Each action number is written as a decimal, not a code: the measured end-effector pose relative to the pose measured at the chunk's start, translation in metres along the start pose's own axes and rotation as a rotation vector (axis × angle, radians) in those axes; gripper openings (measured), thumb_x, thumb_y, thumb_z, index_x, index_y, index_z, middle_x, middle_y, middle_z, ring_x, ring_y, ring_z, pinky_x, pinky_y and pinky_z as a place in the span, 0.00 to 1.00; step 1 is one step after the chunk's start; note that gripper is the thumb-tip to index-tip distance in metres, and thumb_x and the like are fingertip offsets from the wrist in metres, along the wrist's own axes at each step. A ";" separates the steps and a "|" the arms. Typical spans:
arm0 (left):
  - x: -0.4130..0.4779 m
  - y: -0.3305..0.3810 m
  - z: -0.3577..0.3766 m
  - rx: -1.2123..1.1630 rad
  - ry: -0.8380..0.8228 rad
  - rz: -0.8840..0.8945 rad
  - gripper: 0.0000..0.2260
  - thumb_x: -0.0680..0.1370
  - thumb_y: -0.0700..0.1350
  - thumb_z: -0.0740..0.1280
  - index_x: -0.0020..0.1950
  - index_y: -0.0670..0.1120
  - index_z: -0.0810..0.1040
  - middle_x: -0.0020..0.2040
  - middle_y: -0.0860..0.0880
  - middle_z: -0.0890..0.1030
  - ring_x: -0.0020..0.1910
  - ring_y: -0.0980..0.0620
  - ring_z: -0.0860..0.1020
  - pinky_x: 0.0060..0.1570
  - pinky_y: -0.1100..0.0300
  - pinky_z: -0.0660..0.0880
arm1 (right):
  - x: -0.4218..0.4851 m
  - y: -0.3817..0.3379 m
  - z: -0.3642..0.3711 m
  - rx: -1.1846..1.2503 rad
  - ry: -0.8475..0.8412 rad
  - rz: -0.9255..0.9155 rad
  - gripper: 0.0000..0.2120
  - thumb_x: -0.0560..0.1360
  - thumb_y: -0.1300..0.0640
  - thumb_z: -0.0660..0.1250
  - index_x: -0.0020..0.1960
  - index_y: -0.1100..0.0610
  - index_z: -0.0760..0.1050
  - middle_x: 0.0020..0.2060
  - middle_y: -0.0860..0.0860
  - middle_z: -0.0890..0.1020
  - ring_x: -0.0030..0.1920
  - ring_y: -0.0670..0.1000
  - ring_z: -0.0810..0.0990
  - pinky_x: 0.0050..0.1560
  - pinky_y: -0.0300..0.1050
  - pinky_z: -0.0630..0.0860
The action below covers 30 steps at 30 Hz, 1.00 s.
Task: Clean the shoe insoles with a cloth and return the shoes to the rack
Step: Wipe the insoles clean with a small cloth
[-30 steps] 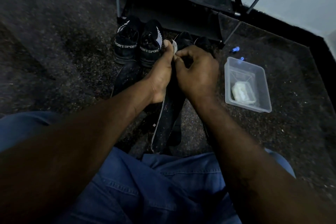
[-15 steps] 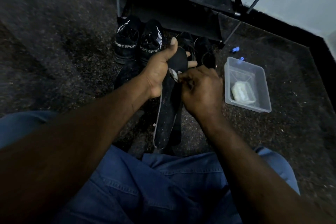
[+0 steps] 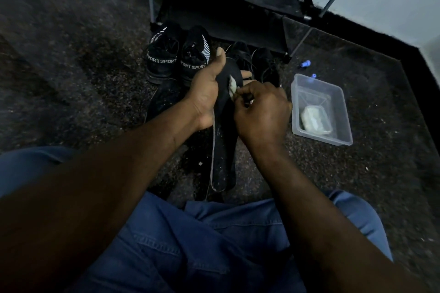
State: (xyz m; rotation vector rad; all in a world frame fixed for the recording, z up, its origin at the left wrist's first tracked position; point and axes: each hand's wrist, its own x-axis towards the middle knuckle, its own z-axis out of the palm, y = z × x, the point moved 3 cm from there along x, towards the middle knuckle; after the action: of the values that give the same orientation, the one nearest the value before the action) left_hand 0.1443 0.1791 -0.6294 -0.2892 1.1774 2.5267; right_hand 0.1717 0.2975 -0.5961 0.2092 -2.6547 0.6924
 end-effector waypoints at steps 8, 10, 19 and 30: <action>-0.005 0.007 -0.001 0.029 -0.029 0.032 0.37 0.83 0.69 0.50 0.69 0.38 0.76 0.62 0.37 0.83 0.62 0.38 0.83 0.64 0.44 0.77 | -0.005 -0.025 0.006 0.422 -0.132 0.116 0.07 0.74 0.57 0.71 0.48 0.49 0.87 0.42 0.43 0.87 0.42 0.44 0.85 0.48 0.50 0.83; -0.005 0.007 0.001 0.038 -0.053 0.033 0.37 0.83 0.69 0.51 0.70 0.38 0.77 0.63 0.37 0.83 0.63 0.39 0.82 0.65 0.45 0.77 | -0.004 -0.027 0.001 0.397 -0.116 0.030 0.06 0.74 0.56 0.71 0.48 0.50 0.86 0.42 0.43 0.87 0.46 0.45 0.84 0.51 0.52 0.82; 0.002 0.001 -0.003 0.024 -0.071 0.077 0.33 0.83 0.68 0.54 0.52 0.39 0.81 0.54 0.39 0.83 0.52 0.40 0.83 0.58 0.47 0.77 | 0.027 0.005 -0.004 0.012 -0.005 0.027 0.08 0.72 0.53 0.66 0.46 0.49 0.84 0.43 0.48 0.85 0.47 0.55 0.81 0.52 0.57 0.78; -0.002 0.005 -0.004 0.035 -0.025 0.033 0.38 0.83 0.69 0.49 0.71 0.37 0.75 0.63 0.37 0.83 0.64 0.40 0.82 0.68 0.44 0.75 | -0.001 -0.021 0.008 0.363 -0.138 0.024 0.06 0.74 0.54 0.71 0.49 0.50 0.86 0.43 0.44 0.87 0.45 0.46 0.85 0.49 0.52 0.82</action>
State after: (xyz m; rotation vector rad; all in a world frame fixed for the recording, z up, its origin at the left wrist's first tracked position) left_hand 0.1445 0.1727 -0.6277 -0.2308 1.2249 2.5277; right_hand 0.1747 0.2760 -0.5934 0.3349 -2.6421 1.2066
